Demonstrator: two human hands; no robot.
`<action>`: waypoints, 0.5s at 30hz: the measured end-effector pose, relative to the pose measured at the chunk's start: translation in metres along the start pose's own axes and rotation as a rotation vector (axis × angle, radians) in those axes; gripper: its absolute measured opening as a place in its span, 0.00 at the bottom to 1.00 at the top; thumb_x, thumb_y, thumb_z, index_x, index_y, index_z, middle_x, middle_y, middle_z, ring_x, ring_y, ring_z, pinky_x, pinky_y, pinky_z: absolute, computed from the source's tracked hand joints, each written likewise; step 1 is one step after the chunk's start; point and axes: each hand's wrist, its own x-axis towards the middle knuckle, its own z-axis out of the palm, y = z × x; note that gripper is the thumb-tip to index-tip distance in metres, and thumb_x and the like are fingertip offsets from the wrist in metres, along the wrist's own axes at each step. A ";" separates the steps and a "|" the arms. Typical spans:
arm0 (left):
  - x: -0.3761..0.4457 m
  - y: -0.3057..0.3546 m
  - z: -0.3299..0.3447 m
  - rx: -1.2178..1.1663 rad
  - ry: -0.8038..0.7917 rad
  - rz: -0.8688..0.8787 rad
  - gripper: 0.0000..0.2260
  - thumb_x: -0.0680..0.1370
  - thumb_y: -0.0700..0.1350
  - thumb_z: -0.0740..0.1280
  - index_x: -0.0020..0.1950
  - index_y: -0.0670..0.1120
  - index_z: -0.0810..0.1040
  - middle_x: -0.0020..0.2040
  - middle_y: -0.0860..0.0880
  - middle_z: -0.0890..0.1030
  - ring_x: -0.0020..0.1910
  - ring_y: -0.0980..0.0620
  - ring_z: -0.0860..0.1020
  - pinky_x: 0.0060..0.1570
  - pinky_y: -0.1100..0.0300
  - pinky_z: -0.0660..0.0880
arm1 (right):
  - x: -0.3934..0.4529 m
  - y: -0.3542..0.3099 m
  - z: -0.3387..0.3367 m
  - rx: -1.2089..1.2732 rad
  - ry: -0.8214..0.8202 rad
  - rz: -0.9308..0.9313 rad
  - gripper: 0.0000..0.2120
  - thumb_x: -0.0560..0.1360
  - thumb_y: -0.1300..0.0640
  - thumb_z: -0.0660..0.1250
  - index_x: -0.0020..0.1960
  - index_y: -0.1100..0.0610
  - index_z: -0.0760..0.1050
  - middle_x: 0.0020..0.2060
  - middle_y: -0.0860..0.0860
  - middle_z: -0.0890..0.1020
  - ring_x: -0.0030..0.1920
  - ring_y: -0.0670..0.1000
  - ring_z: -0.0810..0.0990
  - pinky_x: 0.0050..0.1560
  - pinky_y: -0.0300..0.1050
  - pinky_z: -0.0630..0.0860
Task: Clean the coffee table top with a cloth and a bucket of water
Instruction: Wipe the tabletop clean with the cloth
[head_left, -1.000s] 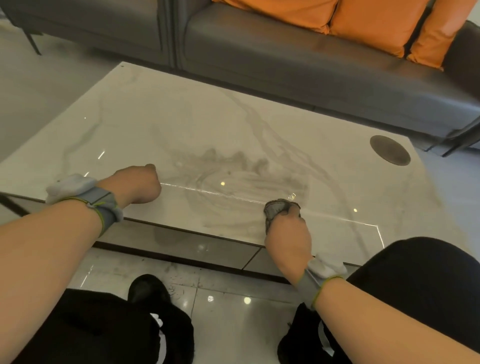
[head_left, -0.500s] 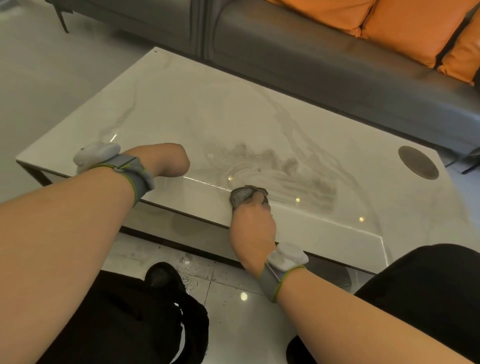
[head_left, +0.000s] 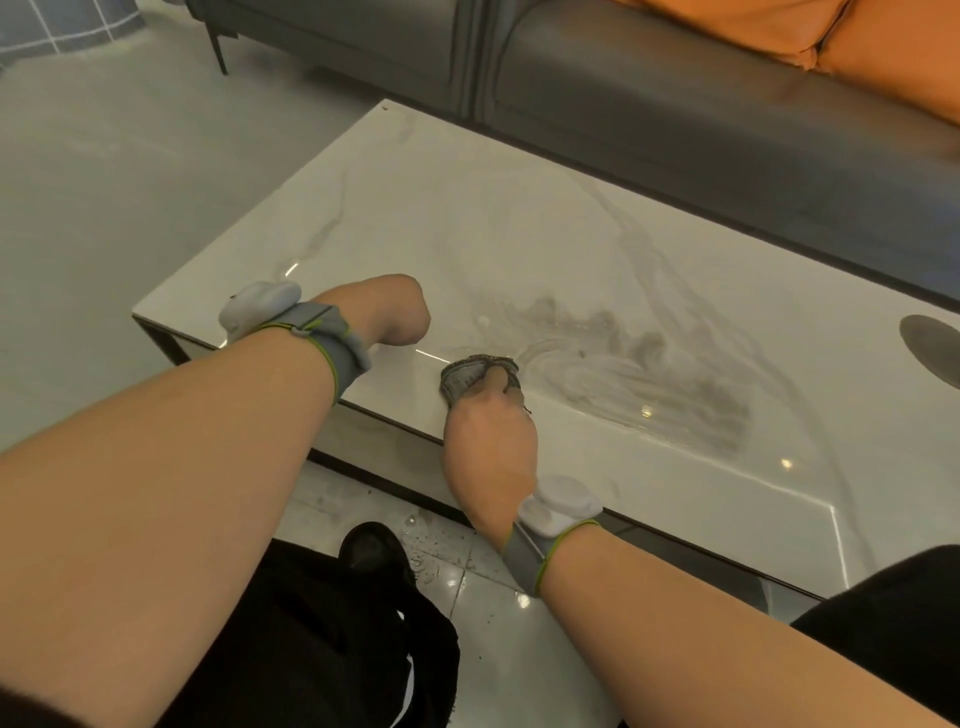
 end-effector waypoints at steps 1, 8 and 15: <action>0.002 -0.002 -0.001 0.000 0.006 -0.008 0.19 0.81 0.35 0.54 0.72 0.35 0.68 0.71 0.36 0.70 0.69 0.38 0.71 0.63 0.53 0.69 | 0.003 -0.004 0.001 0.005 0.008 -0.007 0.06 0.56 0.66 0.73 0.31 0.60 0.78 0.38 0.58 0.77 0.32 0.56 0.76 0.25 0.41 0.67; 0.004 -0.002 -0.001 0.006 0.011 -0.027 0.19 0.81 0.34 0.54 0.72 0.34 0.69 0.71 0.36 0.71 0.68 0.39 0.71 0.63 0.53 0.69 | 0.020 -0.031 0.003 0.048 0.077 -0.076 0.04 0.59 0.66 0.66 0.31 0.60 0.79 0.37 0.57 0.77 0.32 0.56 0.76 0.28 0.42 0.61; 0.019 -0.009 0.001 -0.064 0.061 -0.092 0.17 0.80 0.36 0.56 0.68 0.37 0.74 0.66 0.37 0.76 0.65 0.37 0.75 0.60 0.50 0.72 | 0.045 -0.020 0.009 0.086 0.124 -0.280 0.15 0.65 0.65 0.58 0.45 0.61 0.81 0.45 0.58 0.78 0.37 0.57 0.76 0.31 0.46 0.63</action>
